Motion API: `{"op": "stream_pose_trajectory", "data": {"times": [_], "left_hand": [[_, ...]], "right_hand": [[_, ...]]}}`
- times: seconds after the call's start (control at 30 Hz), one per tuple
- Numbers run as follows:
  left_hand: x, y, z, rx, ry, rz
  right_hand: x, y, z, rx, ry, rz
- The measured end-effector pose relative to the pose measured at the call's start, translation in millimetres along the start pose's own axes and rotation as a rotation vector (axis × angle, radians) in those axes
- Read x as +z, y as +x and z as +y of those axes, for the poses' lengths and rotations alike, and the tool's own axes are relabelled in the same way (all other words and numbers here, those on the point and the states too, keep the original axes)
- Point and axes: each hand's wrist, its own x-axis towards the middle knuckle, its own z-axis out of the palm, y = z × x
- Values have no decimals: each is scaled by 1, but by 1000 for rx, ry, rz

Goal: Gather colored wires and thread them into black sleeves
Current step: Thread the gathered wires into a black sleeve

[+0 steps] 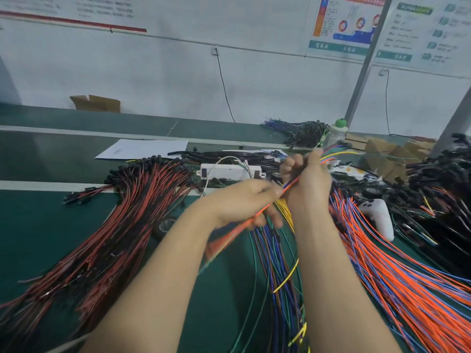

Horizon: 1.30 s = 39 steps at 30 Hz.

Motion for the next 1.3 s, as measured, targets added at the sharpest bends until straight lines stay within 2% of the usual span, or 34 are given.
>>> {"op": "stream_pose_trajectory", "data": {"times": [0.1, 0.23, 0.3, 0.4, 0.47, 0.57, 0.63, 0.7, 0.8, 0.9, 1.03, 1.1, 1.17, 1.3], "left_hand": [[-6, -9, -13, 10, -122, -111], [-4, -4, -19, -2, -5, -67], [-7, -3, -23, -5, 16, -110], [-16, -6, -35, -31, -51, -155], [-16, -6, -44, -42, -107, -126], [-2, 3, -47, -36, -169, -93], [6, 10, -50, -33, -212, -86], [5, 10, -58, -42, -288, -65], [-3, 4, -76, -102, -456, 82], [5, 10, -85, -167, -762, 296], [24, 26, -82, -142, -1143, 465], [28, 30, -79, -123, -1126, 451], [30, 31, -78, -123, -1004, 452], [29, 31, -82, -139, -760, 530]], "right_hand": [[-13, 9, -12, -29, -4, -86], [-27, 8, -23, 183, 229, -257], [-32, 8, -29, 223, 228, -230], [-41, 10, -41, 112, 177, -119], [-45, 11, -41, 72, 179, -117], [-46, 5, -18, 195, 143, -184], [-49, 1, 1, 272, 69, -166], [-55, 2, 6, 264, 62, -121], [-63, 9, 0, 159, 98, -74], [-62, 12, 5, 92, 111, -57], [-59, 8, 25, 93, 14, -67], [-60, 5, 36, 147, -44, -82], [-61, 3, 43, 177, -51, -80], [-62, 7, 37, 114, 1, -68]]}}
